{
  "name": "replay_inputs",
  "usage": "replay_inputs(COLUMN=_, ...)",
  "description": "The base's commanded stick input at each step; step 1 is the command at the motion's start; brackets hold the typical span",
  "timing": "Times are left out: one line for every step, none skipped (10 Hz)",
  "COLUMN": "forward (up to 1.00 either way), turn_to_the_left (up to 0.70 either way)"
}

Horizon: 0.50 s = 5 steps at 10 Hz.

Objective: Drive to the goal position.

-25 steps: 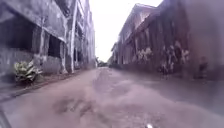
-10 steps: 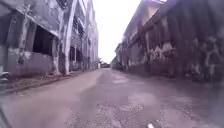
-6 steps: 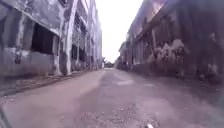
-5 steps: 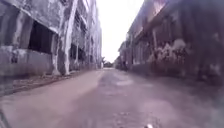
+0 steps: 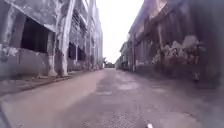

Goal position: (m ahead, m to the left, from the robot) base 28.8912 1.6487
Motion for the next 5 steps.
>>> replay_inputs(forward=1.00, turn_to_the_left=0.00)
replay_inputs(forward=1.00, turn_to_the_left=0.00)
replay_inputs(forward=1.00, turn_to_the_left=0.00)
replay_inputs(forward=1.00, turn_to_the_left=0.00)
replay_inputs(forward=1.00, turn_to_the_left=0.00)
